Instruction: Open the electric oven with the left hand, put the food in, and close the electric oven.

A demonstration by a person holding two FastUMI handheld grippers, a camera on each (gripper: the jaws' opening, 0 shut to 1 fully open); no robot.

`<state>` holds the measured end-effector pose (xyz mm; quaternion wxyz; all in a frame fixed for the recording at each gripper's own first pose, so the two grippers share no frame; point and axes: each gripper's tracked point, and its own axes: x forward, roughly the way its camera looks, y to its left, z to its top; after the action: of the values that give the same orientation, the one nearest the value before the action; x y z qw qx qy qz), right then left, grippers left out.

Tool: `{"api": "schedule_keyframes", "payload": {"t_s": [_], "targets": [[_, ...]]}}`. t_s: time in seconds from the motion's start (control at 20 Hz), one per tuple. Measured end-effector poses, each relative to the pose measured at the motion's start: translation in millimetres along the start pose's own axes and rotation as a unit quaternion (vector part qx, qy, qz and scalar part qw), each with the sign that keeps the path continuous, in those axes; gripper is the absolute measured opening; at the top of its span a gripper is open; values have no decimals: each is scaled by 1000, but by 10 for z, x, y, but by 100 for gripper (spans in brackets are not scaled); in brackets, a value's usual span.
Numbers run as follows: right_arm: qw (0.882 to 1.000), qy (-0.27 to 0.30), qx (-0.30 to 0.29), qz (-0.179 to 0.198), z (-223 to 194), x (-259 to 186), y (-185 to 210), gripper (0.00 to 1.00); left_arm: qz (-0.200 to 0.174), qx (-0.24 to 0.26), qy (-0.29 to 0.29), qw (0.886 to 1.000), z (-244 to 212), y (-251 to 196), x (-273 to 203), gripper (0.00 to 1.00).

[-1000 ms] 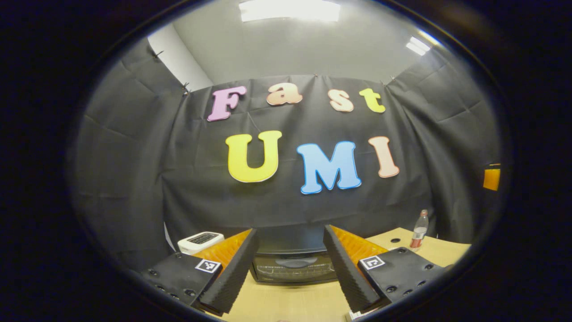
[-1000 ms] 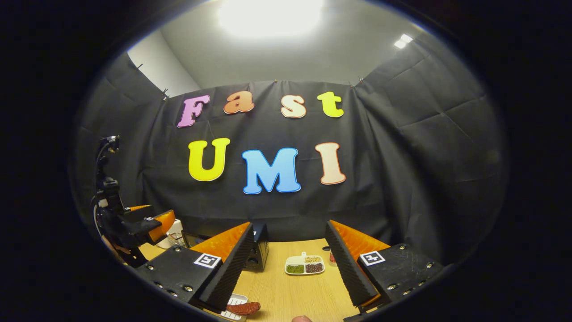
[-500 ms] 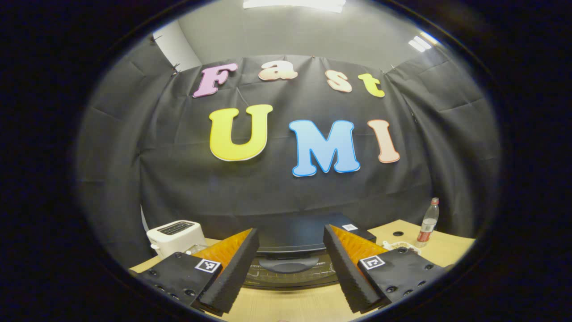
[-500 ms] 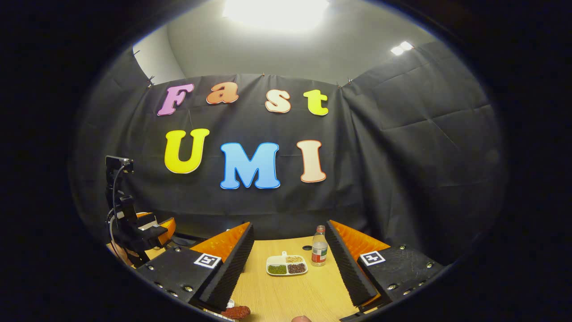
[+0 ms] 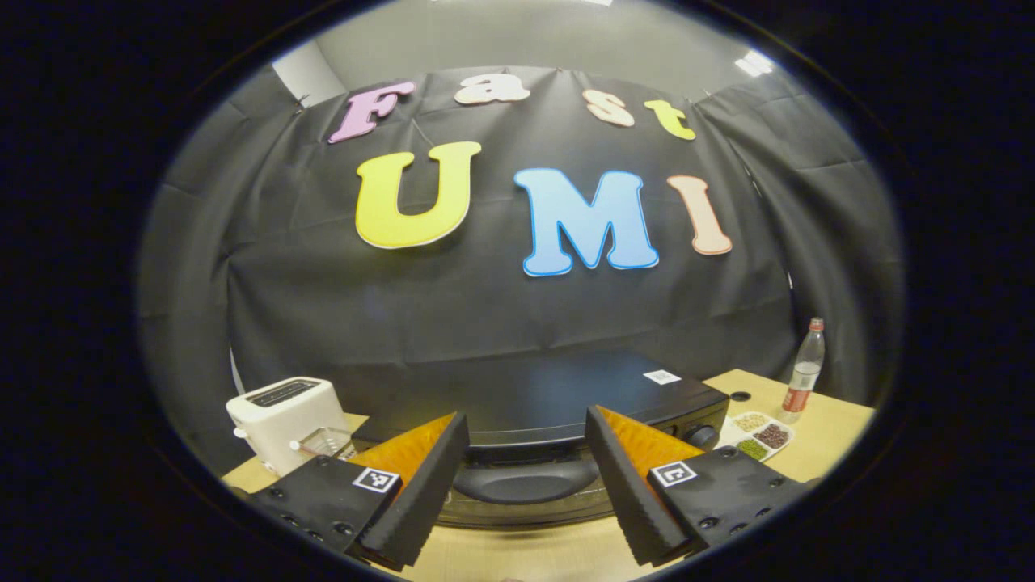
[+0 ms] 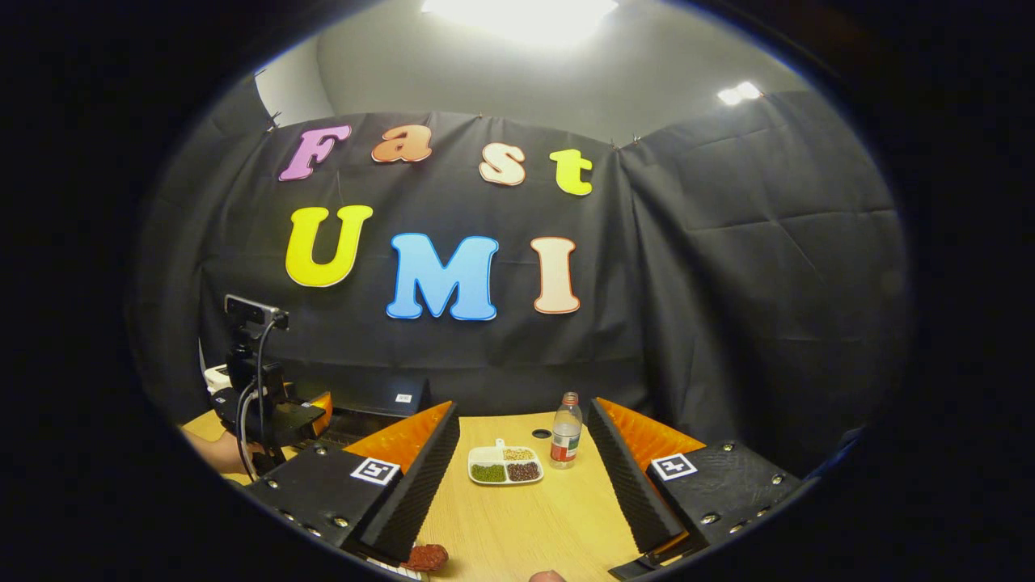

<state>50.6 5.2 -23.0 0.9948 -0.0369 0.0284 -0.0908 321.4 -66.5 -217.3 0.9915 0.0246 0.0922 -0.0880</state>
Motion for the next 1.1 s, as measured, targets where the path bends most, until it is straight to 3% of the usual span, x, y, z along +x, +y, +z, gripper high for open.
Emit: {"api": "schedule_keyframes", "payload": {"t_s": [0.1, 0.15, 0.25, 0.3, 0.35, 0.45, 0.5, 1.1], "targets": [[1000, 0, -4, 1, 39, 8, 17, 97, 4, -6, 11, 1000, -120, 4, 70, 100], [1000, -1, -8, 5, 47, 6, 23, 97, 9, -9, 16, 1000, -182, 17, 75, 92], [1000, -5, -25, 7, 90, 19, 0, 97, 17, -15, 34, 999, -332, 54, 105, 97], [999, -9, -32, 9, 115, 18, -13, 97, 18, -21, 15, 999, -285, 49, 111, 100], [999, -12, -37, 10, 147, 12, -19, 97, 17, -18, 23, 999, -309, 40, 111, 92], [999, -13, -37, 16, 155, 19, -22, 97, 17, -15, 18, 1000, -303, 40, 72, 100], [999, -12, -33, 19, 147, 16, -18, 97, 18, -16, 18, 1000, -314, 35, 28, 97], [997, -10, -24, 66, 122, -34, -40, 97, 28, -10, 56, 998, -702, -78, -710, 100]]}}
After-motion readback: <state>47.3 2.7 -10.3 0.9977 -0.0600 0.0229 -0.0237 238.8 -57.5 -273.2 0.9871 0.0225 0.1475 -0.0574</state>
